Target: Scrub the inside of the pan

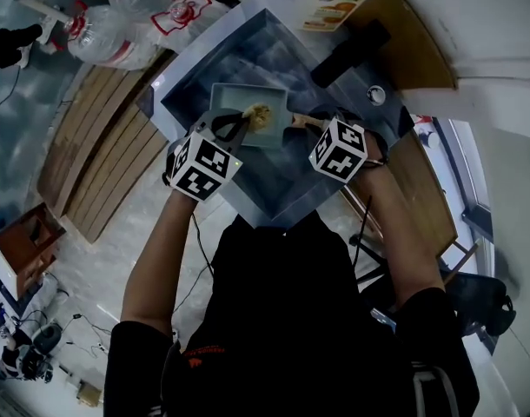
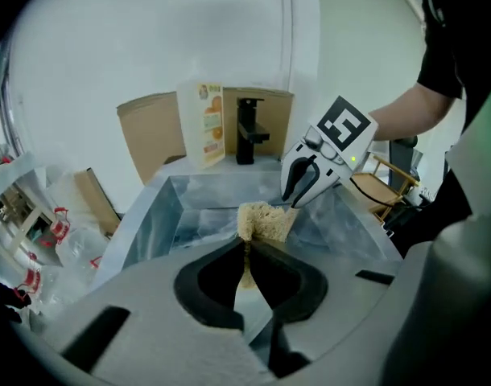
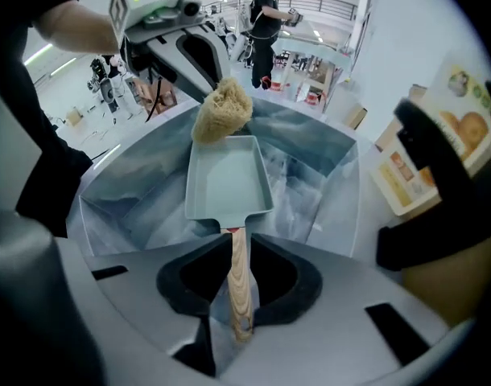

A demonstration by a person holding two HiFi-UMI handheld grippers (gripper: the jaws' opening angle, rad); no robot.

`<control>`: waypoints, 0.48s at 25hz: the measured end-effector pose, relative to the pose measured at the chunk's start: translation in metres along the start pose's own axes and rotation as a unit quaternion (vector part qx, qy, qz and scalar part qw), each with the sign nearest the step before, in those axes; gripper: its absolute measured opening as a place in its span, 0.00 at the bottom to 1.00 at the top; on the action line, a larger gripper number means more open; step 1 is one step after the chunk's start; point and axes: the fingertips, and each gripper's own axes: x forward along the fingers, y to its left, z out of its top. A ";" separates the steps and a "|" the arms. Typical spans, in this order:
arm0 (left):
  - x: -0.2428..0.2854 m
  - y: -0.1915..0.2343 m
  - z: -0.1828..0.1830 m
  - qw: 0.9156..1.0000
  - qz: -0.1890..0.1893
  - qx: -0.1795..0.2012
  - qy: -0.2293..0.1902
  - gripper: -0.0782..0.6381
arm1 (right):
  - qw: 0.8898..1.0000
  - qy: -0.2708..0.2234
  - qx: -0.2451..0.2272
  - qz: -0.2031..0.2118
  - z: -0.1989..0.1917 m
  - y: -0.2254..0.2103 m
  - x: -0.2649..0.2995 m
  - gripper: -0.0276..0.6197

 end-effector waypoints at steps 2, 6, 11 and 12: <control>-0.013 0.001 0.006 1.000 0.007 -0.010 -0.019 0.16 | 1.000 -0.014 0.011 -0.012 0.003 0.000 -0.014 0.14; -0.035 0.000 0.016 0.998 0.019 -0.016 -0.049 0.16 | 0.998 -0.039 0.032 -0.037 0.011 -0.001 -0.040 0.09; -0.064 -0.001 0.033 0.994 0.027 -0.014 -0.101 0.16 | 0.993 -0.079 0.052 -0.069 0.030 -0.001 -0.074 0.06; -0.070 -0.002 0.036 0.993 0.028 -0.016 -0.111 0.16 | 0.992 -0.088 0.056 -0.074 0.035 -0.001 -0.081 0.05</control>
